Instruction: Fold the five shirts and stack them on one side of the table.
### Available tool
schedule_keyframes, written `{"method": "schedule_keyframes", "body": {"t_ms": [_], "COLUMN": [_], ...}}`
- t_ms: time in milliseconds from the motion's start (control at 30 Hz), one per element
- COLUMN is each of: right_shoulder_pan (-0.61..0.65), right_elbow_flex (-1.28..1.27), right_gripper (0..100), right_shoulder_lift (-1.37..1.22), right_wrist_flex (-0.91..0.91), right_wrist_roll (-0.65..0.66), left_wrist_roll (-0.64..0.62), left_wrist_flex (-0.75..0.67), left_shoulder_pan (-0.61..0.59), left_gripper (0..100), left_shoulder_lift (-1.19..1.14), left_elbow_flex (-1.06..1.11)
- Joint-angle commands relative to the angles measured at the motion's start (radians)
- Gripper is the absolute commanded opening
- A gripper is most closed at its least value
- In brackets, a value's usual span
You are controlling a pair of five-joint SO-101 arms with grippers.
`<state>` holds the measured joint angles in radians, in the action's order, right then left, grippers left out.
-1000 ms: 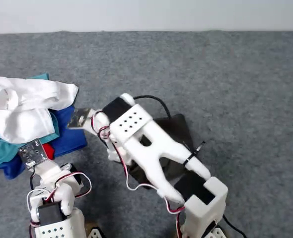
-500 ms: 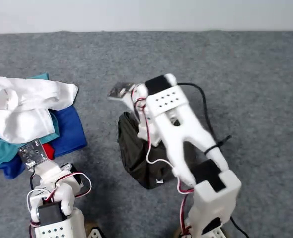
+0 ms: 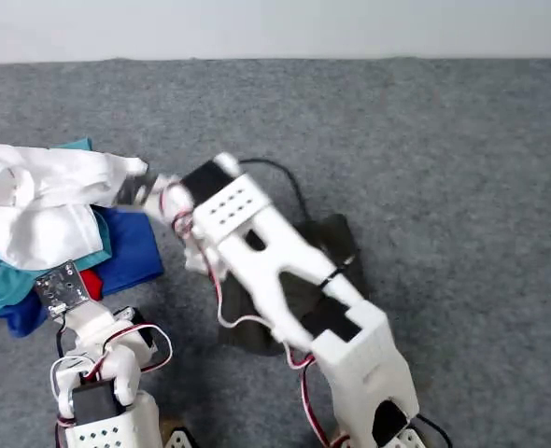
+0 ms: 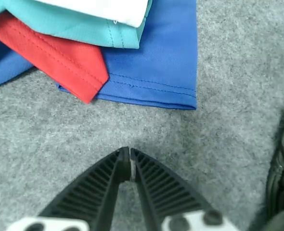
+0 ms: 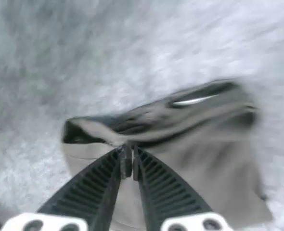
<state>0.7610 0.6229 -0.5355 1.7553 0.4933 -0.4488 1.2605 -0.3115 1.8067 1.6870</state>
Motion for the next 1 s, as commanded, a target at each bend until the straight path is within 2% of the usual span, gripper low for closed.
{"method": "schedule_keyframes", "body": {"t_ms": [0,100,233,433,567,700,900,967], "right_shoulder_pan": [-0.107,-0.162,-0.171,-0.073,-0.004,0.005,-0.071,-0.116], "right_elbow_flex": [0.072,0.072,0.072,0.074,0.074,0.135,0.282,0.226], "right_gripper": [1.1,1.1,1.1,1.0,1.0,1.1,1.2,0.9], "right_shoulder_lift": [0.056,0.038,-0.054,-0.171,-0.188,-0.134,-0.090,-0.056], "right_wrist_flex": [0.035,0.019,-0.076,-0.308,-0.367,-0.259,0.050,0.047], "right_wrist_roll": [0.003,0.043,0.052,0.052,0.052,0.052,0.049,0.023], "left_wrist_roll": [-0.009,-0.009,-0.009,-0.009,-0.009,-0.009,-0.009,-0.009], "left_wrist_flex": [0.005,0.005,0.005,0.005,0.005,0.005,0.005,0.005], "left_shoulder_pan": [0.003,0.003,0.003,0.003,0.003,0.003,0.003,0.003], "left_gripper": [2,2,2,2,2,2,2,2], "left_shoulder_lift": [0.012,0.012,0.012,0.012,0.012,0.012,0.012,0.012], "left_elbow_flex": [-0.004,-0.004,-0.004,-0.004,-0.004,-0.004,-0.004,-0.004]}}
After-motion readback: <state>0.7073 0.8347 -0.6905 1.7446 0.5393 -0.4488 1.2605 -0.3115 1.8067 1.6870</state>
